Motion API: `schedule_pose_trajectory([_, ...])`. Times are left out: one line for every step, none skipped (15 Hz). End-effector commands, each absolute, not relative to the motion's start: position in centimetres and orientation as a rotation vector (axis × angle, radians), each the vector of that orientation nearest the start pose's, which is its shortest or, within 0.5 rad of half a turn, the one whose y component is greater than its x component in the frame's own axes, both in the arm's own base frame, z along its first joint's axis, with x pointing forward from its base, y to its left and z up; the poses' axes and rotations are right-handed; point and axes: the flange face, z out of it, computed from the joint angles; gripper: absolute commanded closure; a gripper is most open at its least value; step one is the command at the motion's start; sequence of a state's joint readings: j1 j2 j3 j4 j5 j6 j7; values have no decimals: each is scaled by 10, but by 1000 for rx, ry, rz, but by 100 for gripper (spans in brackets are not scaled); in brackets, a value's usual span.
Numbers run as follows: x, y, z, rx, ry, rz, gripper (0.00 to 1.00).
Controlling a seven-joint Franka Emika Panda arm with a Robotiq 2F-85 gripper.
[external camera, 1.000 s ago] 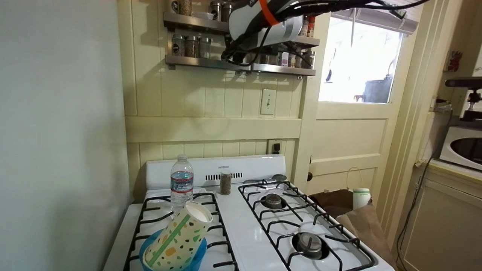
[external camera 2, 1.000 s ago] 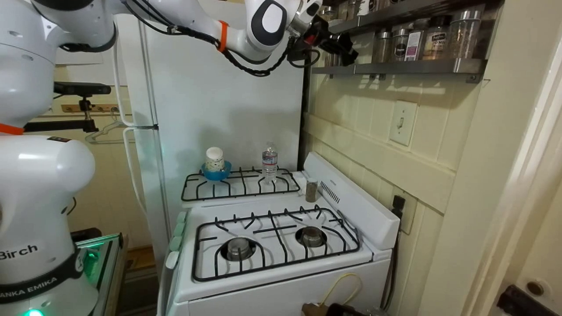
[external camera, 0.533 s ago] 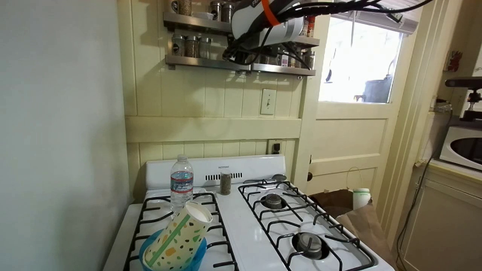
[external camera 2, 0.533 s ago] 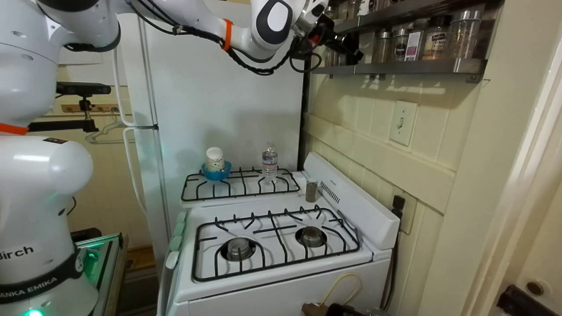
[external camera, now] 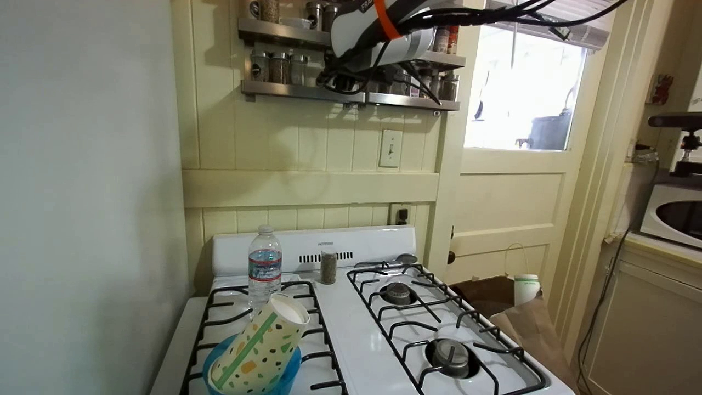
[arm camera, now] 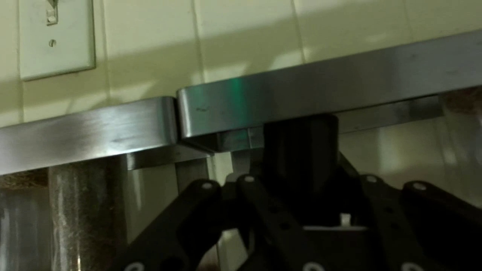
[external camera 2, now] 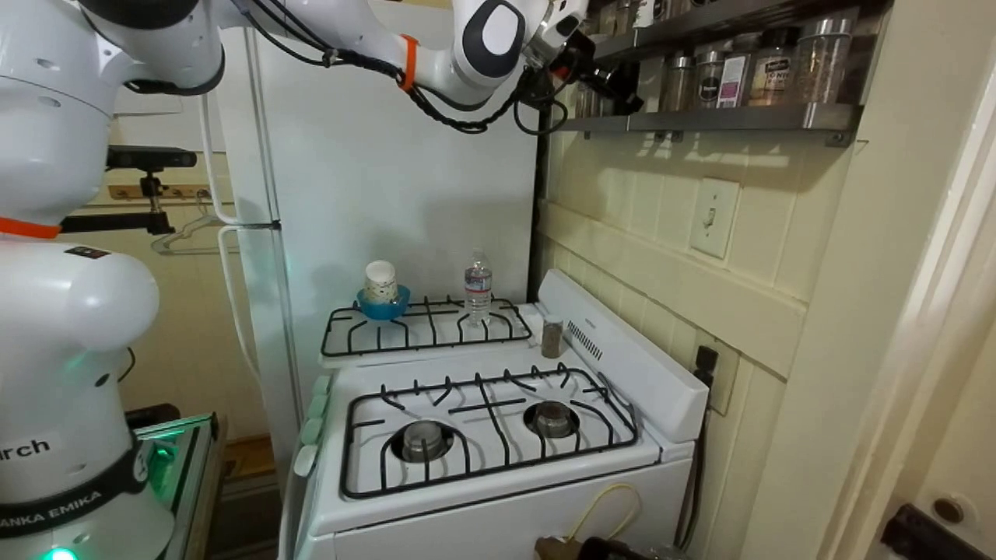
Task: Move the black object slightly forward, then pick it up and put it on the shelf
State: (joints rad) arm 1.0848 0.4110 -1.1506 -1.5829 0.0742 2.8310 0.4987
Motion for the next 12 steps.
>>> schedule_pose_trajectory([678, 97, 646, -2676, 545, -1640, 81])
schedule_pose_trajectory([679, 97, 646, -2679, 546, -1641, 81])
schedule_pose_trajectory([681, 96, 646, -2686, 549, -1649, 81])
schedule_pose_trajectory([682, 95, 647, -2688, 559, -1654, 31])
schedule_pose_trajectory([682, 94, 648, -2691, 564, -1653, 31])
schedule_pose_trajectory([683, 94, 649, -2691, 565, -1659, 25])
schedule_pose_trajectory([683, 94, 651, -2691, 568, -1666, 17])
schedule_pose_trajectory([683, 95, 653, -2689, 567, -1674, 10])
schedule_pose_trajectory([683, 96, 654, -2687, 565, -1689, 1])
schedule_pose_trajectory([682, 97, 657, -2684, 562, -1703, 0])
schedule_pose_trajectory([681, 98, 658, -2679, 559, -1716, 0])
schedule_pose_trajectory([680, 99, 659, -2680, 555, -1724, 0])
